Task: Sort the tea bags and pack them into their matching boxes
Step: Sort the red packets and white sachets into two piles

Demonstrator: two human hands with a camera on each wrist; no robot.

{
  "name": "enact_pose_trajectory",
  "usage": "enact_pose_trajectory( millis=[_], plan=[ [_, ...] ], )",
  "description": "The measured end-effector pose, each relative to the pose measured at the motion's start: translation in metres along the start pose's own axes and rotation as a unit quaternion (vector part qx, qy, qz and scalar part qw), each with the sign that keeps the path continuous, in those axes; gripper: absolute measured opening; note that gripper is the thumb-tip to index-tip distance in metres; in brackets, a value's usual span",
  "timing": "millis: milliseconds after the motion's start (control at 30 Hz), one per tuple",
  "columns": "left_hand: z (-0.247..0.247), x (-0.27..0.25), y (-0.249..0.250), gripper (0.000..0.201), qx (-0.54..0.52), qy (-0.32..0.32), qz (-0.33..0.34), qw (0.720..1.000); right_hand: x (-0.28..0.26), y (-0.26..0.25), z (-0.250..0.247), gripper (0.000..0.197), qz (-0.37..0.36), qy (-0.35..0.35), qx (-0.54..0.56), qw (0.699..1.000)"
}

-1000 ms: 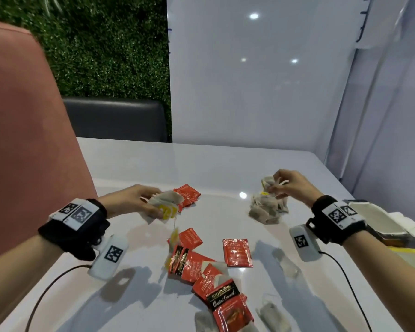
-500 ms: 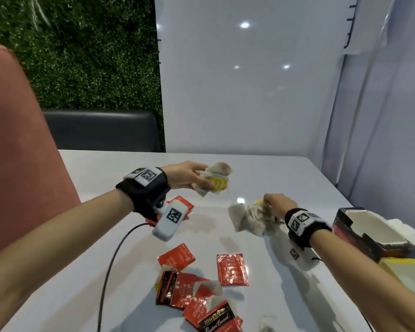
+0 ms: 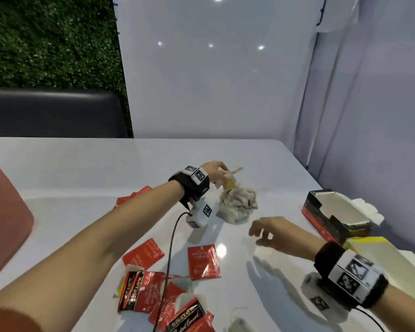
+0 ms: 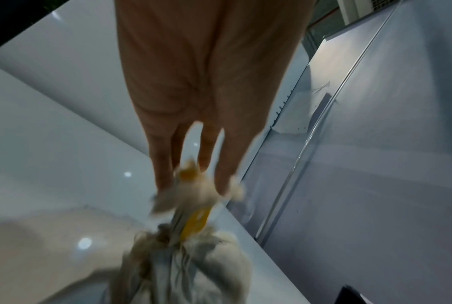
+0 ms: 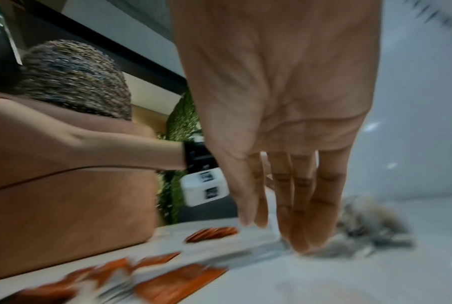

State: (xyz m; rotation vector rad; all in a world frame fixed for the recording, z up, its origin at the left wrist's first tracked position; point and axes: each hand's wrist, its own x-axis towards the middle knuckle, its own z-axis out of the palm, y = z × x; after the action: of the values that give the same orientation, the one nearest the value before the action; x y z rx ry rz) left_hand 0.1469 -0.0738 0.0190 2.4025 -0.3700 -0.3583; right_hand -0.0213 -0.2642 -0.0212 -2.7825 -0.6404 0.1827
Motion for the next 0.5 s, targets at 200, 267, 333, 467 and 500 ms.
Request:
enact_pose_trajectory(
  millis=[200,267,333,467,500],
  plan=[
    [0.008,-0.03,-0.012,0.083,-0.067,-0.153,-0.002,0.986,0.009,-0.064,0.043,0.023,-0.102,-0.072,-0.056,0.991],
    [-0.008,-0.053,-0.019,0.079,-0.059,-0.148,0.032,0.987,0.022,-0.079,0.049,0.024,-0.109,-0.049,-0.078,0.99],
    [-0.024,-0.079,-0.031,0.068,0.004,-0.152,0.041,0.988,0.035,-0.091,0.05,0.026,-0.102,-0.026,-0.094,0.99],
    [-0.039,-0.137,-0.066,0.046,0.202,-0.221,-0.036,0.953,0.052,-0.1,0.053,0.056,-0.075,-0.08,-0.11,0.988],
    [-0.037,-0.153,-0.075,0.044,0.24,-0.226,-0.041,0.943,0.055,-0.1,0.055,0.062,-0.061,-0.097,-0.121,0.986]
  ],
)
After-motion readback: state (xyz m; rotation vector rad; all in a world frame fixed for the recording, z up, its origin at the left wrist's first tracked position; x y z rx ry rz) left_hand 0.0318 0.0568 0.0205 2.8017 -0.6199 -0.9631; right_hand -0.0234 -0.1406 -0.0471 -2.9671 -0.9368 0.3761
